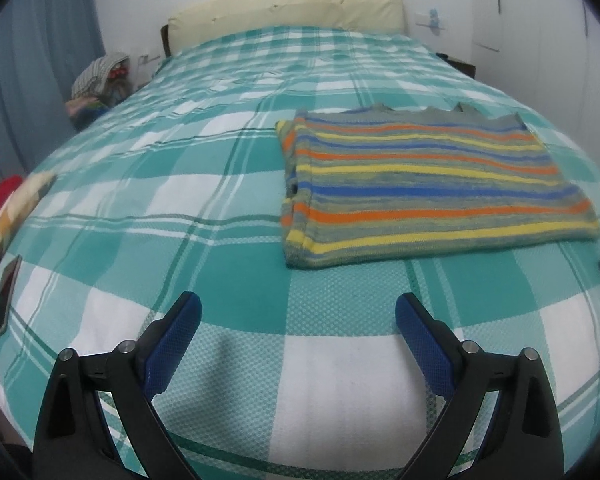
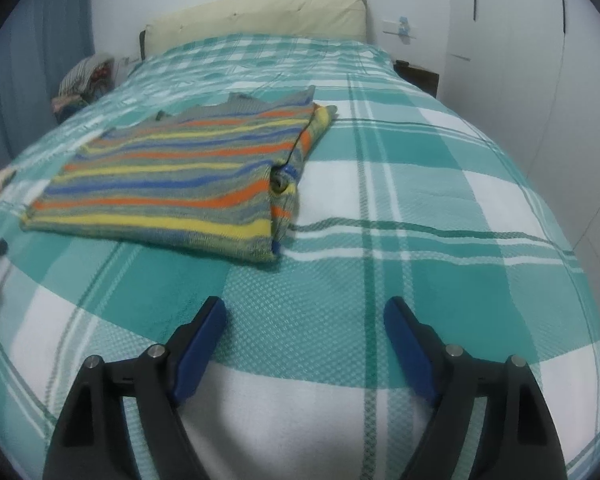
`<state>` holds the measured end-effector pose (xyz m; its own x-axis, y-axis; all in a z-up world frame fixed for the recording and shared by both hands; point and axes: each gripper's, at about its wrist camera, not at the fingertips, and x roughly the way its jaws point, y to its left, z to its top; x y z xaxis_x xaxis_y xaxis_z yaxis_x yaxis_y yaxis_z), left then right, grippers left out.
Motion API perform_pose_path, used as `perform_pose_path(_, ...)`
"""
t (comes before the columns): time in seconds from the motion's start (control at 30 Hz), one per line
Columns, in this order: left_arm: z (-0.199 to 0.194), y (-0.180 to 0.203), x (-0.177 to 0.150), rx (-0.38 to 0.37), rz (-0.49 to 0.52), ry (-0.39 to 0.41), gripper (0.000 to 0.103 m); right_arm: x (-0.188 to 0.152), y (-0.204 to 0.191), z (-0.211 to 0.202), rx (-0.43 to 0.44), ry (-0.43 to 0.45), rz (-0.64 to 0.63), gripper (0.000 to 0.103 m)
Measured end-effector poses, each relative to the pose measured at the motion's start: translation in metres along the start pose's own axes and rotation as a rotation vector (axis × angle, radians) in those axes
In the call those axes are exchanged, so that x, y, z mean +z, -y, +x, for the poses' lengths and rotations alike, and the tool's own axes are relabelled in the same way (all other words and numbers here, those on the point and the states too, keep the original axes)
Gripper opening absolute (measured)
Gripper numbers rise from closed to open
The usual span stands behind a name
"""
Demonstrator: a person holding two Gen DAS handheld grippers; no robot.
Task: Fold small clothes
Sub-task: 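Open both grippers and release the folded sweater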
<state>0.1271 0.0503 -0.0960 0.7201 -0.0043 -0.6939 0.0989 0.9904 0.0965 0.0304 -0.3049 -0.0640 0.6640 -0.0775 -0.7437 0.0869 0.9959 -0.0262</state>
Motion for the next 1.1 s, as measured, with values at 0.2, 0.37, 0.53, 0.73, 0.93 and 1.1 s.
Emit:
perform_pose_path(0.2, 0.0, 0.0, -0.001, 0.011, -0.003, 0.005, 0.098, -0.001, 0.002, 0.001, 0.002, -0.006, 0.004, 0.083)
perform_pose_path(0.37, -0.001, 0.001, -0.001, 0.022, 0.004, 0.011, 0.098, -0.002, 0.002, 0.001, 0.002, -0.008, 0.003, 0.084)
perform_pose_path(0.53, -0.002, 0.002, -0.002, 0.028, 0.012, 0.014, 0.098, -0.002, 0.002, 0.001, 0.002, -0.008, 0.004, 0.084)
perform_pose_path(0.73, -0.002, 0.003, -0.001, 0.03, 0.014, 0.013, 0.098, -0.002, 0.002, 0.001, 0.001, -0.01, 0.003, 0.085)
perform_pose_path(0.93, -0.001, 0.003, -0.002, 0.03, 0.019, 0.007, 0.098, -0.003, 0.001, 0.003, 0.002, -0.016, 0.0, 0.086)
perform_pose_path(1.1, -0.01, 0.01, -0.005, 0.036, 0.068, 0.036, 0.098, -0.001, 0.002, 0.001, 0.01, -0.028, 0.009, 0.086)
